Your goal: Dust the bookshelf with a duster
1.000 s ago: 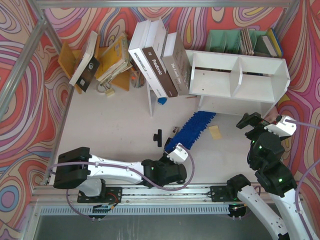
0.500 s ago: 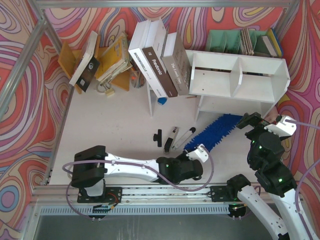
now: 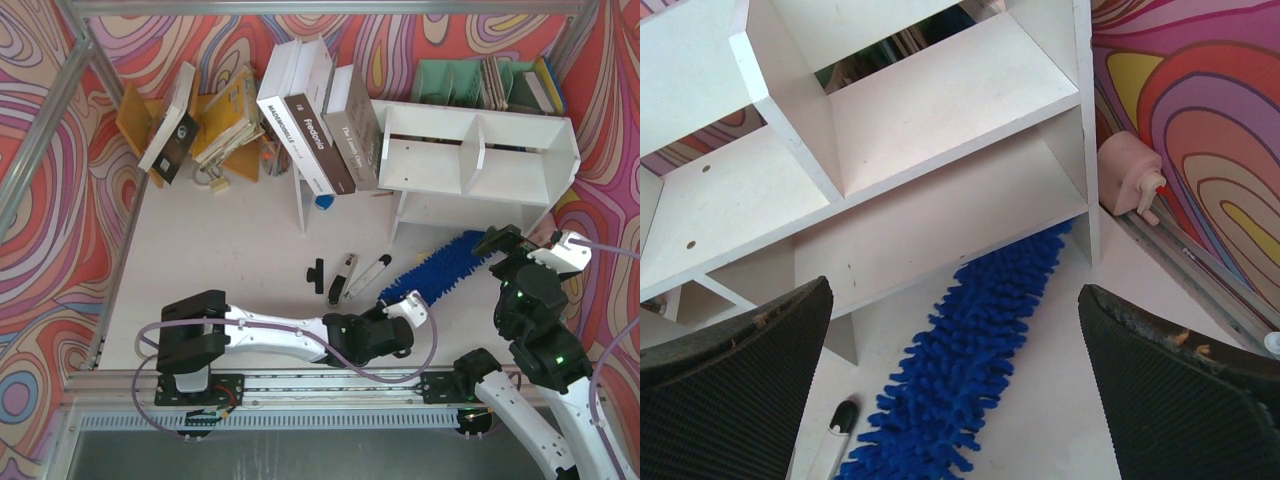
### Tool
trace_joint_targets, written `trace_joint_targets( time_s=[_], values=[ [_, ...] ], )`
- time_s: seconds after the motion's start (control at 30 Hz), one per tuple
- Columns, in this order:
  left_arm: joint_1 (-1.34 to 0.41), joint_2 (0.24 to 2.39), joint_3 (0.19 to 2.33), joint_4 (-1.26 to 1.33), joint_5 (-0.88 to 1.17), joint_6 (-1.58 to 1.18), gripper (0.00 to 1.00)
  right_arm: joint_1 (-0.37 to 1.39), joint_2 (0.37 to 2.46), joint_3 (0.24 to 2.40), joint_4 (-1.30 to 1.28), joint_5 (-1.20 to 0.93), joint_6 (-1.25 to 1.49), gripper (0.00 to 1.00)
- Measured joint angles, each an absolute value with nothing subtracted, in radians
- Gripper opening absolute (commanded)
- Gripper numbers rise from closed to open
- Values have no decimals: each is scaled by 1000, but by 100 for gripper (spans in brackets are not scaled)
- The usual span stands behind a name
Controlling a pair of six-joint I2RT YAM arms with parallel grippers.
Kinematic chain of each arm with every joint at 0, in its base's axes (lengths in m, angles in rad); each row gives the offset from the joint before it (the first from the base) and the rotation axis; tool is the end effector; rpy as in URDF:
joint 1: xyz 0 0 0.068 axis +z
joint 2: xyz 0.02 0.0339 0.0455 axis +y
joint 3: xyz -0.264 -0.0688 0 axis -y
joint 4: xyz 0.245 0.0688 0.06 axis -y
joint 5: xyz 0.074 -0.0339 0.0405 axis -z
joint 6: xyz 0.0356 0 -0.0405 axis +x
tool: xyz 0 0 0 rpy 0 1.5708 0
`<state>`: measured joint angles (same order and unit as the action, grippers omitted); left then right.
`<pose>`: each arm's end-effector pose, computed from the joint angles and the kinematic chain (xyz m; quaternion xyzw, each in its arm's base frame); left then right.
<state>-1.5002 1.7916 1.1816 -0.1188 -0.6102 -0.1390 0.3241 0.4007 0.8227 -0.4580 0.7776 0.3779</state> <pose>0.0479 -0.3876 0.2112 0.4524 0.7538 -0.0978 0.4664 0.0792 0.0003 0.3680 0.2810 0.6587 -0.0353 0.6971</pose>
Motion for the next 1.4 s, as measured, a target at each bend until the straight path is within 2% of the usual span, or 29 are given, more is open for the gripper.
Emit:
trace_joint_targets(
  time_s=[0.47, 0.63, 1.13, 1.4],
  values=[
    [-1492, 1576, 941, -160, -697, -288, 0, 324, 403, 822, -454, 777, 377, 99],
    [-1492, 1589, 956, -163, -696, -294, 0, 324, 404, 822, -454, 778, 377, 99],
    [-1491, 1806, 1218, -112, -590, -172, 0, 324, 404, 822, -454, 777, 377, 99],
    [-1489, 1779, 1174, -105, -590, -166, 0, 324, 403, 822, -454, 776, 374, 99]
  ],
)
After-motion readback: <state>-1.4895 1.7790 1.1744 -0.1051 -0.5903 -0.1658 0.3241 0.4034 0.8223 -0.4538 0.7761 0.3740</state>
